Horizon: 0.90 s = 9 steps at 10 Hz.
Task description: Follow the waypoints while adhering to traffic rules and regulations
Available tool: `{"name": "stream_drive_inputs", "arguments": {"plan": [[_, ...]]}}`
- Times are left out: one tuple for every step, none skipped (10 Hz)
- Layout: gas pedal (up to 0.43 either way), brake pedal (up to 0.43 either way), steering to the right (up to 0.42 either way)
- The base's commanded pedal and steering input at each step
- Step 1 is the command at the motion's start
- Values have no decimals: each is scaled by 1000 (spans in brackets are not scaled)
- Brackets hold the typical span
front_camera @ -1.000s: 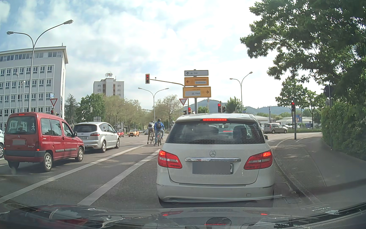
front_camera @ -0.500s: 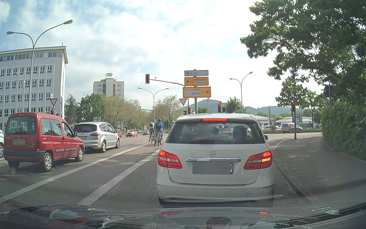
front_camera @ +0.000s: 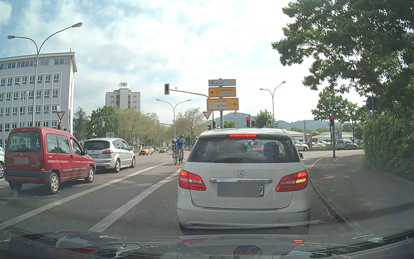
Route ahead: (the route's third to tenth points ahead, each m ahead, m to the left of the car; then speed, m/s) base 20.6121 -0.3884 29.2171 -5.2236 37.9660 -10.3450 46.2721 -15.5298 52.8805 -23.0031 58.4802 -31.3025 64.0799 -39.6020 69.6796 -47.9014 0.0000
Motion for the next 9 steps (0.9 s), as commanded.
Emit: {"name": "stream_drive_inputs", "arguments": {"plan": [[0,250,79],[0,250,80],[0,250,80],[0,250,80],[0,250,80],[0,250,80],[0,250,80],[0,250,80],[0,250,80]]}}
